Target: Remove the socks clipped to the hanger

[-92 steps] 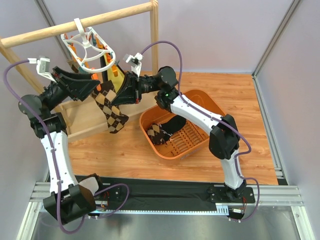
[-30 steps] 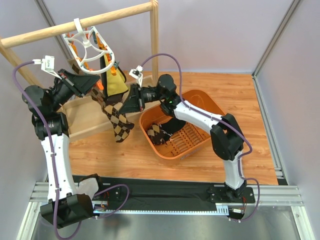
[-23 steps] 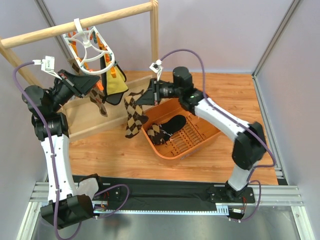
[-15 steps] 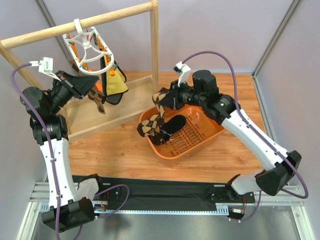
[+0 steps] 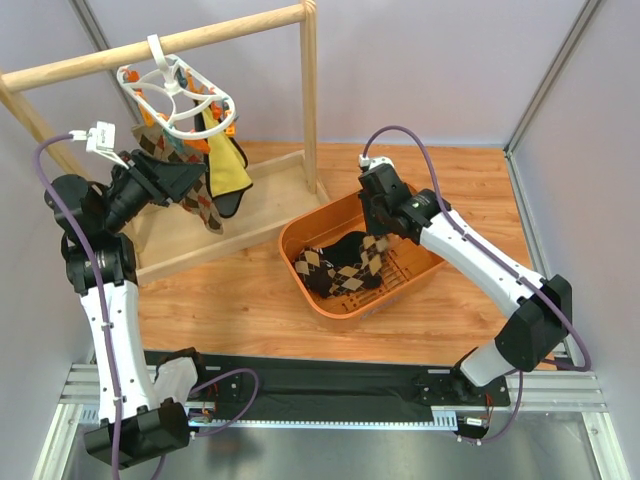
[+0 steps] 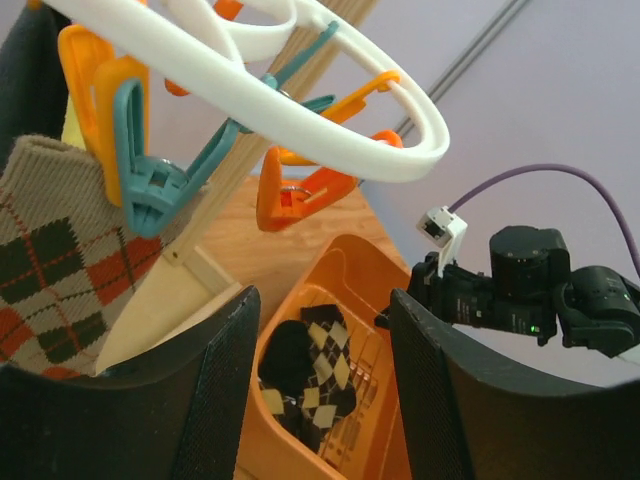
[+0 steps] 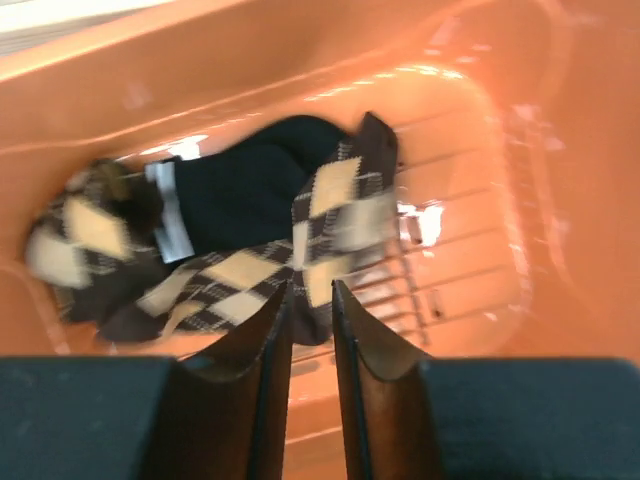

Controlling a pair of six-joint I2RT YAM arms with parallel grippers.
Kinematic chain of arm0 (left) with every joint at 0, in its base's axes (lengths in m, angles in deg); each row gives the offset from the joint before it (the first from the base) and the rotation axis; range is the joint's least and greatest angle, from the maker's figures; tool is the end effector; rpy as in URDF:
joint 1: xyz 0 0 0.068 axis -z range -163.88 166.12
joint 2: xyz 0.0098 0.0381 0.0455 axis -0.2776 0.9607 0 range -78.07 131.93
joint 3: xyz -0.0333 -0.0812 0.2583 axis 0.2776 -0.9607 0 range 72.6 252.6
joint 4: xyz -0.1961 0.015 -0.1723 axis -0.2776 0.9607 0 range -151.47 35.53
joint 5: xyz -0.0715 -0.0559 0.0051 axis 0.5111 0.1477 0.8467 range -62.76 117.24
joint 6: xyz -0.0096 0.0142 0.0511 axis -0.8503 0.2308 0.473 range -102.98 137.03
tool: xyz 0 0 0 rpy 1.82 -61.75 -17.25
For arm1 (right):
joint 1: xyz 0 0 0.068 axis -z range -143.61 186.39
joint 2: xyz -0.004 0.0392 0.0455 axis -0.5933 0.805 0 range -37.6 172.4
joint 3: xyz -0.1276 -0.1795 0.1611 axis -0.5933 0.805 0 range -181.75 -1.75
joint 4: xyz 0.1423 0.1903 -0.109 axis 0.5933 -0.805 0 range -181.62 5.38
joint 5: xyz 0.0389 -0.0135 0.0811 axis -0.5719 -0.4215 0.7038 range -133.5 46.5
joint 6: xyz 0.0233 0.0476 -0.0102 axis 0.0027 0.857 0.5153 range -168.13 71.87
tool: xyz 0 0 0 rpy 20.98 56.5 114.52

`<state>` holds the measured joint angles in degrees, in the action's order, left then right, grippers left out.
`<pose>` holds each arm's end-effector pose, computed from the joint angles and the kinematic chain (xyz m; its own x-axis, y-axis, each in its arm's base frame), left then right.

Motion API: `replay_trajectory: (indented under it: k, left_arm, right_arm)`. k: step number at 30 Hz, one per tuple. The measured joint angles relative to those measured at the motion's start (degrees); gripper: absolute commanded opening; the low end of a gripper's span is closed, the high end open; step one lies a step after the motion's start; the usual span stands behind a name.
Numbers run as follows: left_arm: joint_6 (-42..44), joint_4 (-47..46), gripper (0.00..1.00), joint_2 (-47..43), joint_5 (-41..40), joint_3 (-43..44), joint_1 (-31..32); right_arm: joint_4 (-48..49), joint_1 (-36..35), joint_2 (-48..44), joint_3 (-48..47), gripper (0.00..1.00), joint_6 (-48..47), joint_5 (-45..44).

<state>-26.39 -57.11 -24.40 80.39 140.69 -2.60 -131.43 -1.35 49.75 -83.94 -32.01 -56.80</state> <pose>0.1795 0.0308 0.4620 -0.2605 -0.5234 -0.8113 0.5159 0.6348 -0.5752 0.2614 0.1919 0.3293 -0.7327 -0.2255 -0.6421 -0.2917 0.9565 -0.0031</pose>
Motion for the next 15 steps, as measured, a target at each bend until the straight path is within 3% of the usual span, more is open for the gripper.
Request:
replay_trajectory:
  k: [2, 7, 15]
  left_arm:
    - [1.38, 4.11, 0.63, -0.11, -0.72, 0.72, 0.00]
    - [4.20, 12.41, 0.68, -0.98, -5.51, 1.33, 0.00]
    - [6.75, 27.15, 0.70, -2.36, -18.86, 5.75, 0.00]
  right_arm:
    - [-1.68, 0.00, 0.24, -0.39, 0.35, 0.85, -3.98]
    - [-3.96, -0.02, 0.96, -4.87, 0.46, 1.75, -9.05]
    - [5.35, -7.69, 0.90, -7.02, 0.61, -1.68, -3.87]
